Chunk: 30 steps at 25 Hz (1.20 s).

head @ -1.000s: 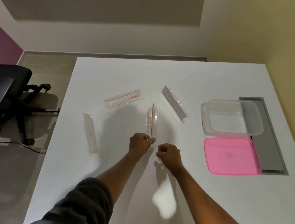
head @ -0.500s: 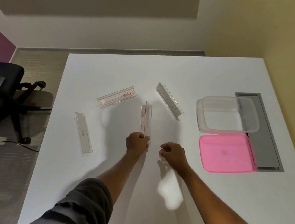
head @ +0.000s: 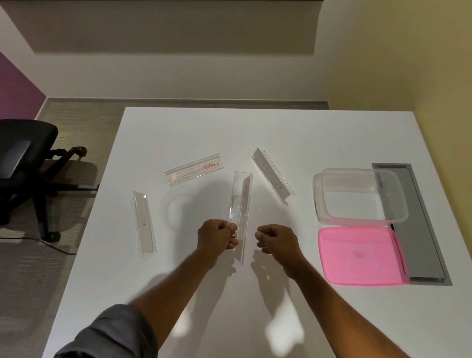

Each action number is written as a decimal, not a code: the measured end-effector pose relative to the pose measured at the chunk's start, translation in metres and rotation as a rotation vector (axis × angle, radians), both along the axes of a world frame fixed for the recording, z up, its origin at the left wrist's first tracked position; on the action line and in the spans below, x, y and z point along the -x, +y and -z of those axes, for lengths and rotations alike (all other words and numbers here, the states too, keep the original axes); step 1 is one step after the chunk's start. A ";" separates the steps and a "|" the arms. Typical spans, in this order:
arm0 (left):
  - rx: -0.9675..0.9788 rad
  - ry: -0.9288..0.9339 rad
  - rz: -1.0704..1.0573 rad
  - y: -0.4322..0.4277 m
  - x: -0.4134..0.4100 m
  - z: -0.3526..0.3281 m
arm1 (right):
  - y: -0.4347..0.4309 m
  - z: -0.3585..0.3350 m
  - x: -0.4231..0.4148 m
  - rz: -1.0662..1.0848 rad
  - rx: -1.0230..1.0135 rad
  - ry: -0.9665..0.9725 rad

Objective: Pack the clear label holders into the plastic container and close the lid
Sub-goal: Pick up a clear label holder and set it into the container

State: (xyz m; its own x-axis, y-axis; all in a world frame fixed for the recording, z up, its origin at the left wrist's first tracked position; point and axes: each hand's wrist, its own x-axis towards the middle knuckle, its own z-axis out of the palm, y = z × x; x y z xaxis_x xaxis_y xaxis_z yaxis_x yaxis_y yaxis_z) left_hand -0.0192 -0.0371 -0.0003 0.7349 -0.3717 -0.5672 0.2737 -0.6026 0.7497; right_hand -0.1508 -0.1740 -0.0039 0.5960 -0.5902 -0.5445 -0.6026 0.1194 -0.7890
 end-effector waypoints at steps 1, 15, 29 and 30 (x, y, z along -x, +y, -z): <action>0.021 0.024 -0.004 0.002 0.000 -0.004 | -0.001 -0.003 -0.002 0.012 -0.037 -0.016; 0.159 0.280 0.199 0.018 0.004 -0.046 | -0.017 -0.039 -0.002 0.091 -0.449 -0.257; 0.124 0.232 0.355 0.009 0.005 -0.065 | -0.018 -0.077 -0.002 -0.092 -0.086 -0.074; 0.163 0.298 0.353 0.013 0.001 -0.068 | -0.026 -0.080 -0.001 -0.129 -0.021 -0.050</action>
